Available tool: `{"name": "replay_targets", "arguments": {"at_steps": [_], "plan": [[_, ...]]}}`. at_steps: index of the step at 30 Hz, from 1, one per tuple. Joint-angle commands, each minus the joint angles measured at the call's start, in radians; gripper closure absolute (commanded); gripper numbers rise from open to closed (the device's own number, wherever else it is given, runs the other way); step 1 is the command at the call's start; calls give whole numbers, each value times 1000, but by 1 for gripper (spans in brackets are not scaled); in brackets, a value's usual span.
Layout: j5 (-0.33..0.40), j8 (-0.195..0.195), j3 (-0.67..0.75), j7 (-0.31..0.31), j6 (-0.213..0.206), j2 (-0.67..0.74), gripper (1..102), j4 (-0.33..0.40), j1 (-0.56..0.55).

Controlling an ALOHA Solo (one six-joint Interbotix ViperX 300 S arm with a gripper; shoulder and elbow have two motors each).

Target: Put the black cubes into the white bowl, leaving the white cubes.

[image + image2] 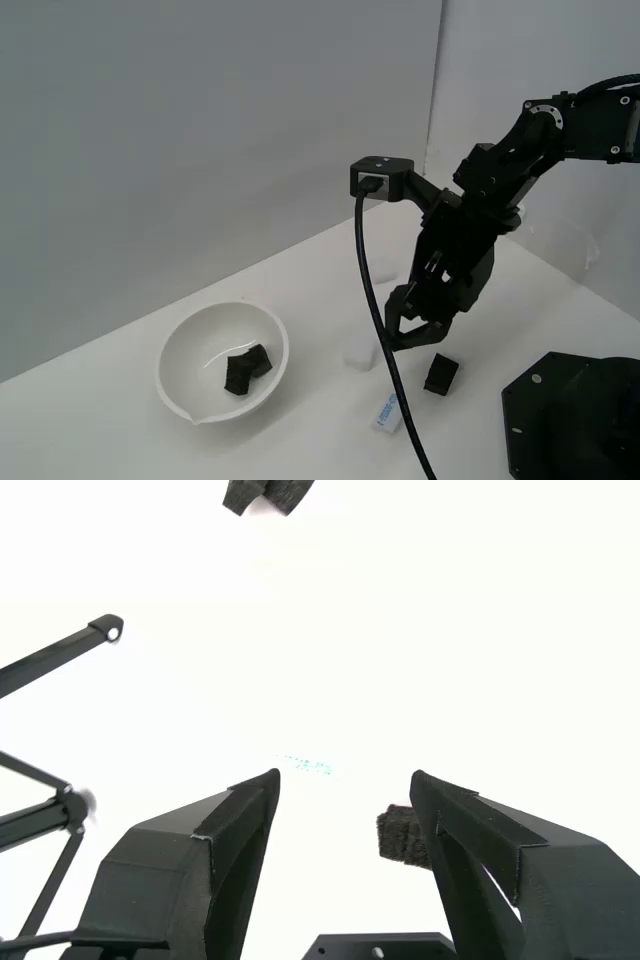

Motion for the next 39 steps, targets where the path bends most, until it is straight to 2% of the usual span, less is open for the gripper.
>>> {"name": "replay_targets", "arguments": {"at_steps": [1,3,4,17,26,31,35,39], "plan": [[11,17,32,8,-12,29,16,12,0],[23,17,43,8,-12,38,5,23,3],[28,17,46,8,-11,41,4,28,5],[46,17,0,64,-11,-5,3,48,6],[44,17,-84,71,-8,-86,3,48,6],[44,17,-144,69,21,-147,3,48,6],[43,17,-179,67,61,-183,3,46,6],[43,20,-195,64,69,-198,3,46,23]]}}
